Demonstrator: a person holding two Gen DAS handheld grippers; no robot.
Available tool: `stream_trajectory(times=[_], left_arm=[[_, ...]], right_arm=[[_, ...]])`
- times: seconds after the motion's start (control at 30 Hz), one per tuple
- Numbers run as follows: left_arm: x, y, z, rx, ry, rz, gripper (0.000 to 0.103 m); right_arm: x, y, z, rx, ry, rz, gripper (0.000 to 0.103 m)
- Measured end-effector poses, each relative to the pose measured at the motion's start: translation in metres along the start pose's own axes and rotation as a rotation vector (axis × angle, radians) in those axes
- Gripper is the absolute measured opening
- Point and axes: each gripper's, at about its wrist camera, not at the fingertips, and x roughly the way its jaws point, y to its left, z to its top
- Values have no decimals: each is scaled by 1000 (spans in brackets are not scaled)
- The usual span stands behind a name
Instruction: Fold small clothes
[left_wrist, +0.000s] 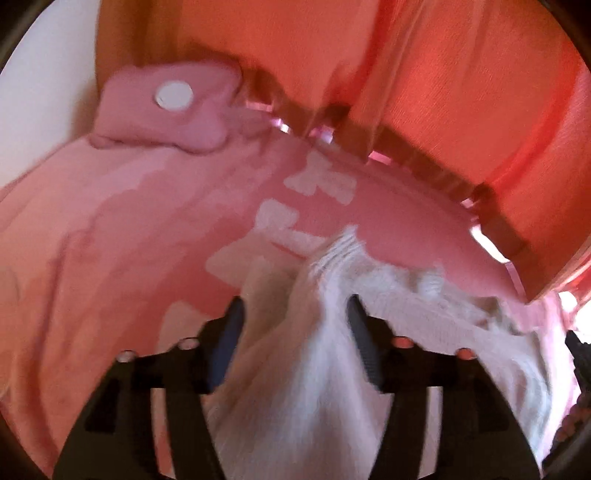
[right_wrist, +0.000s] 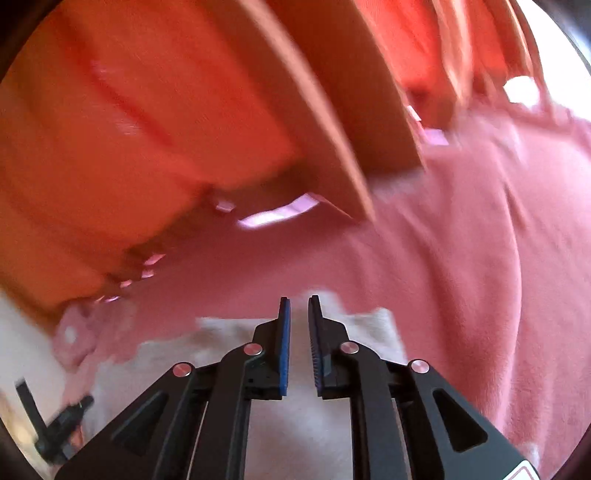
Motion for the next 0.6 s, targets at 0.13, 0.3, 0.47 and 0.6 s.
stream_trajectory(times=[0.13,0.3,0.47,0.6], left_arm=[[-46,27,-26,-59,-28,-26,82],[-51,73,-87,-246,111,-16,84],[-51,75,-95,-236,146,-73,71],[-57,78,-101,-252,152,-153,23]], right_arm=[[-12,72,-58,-187,160,168,12],[-1,125,-153,-337,370,235,8],[-4,143,-162,-448,317,158,8],[-11,128,-146,-300,323,238,9]])
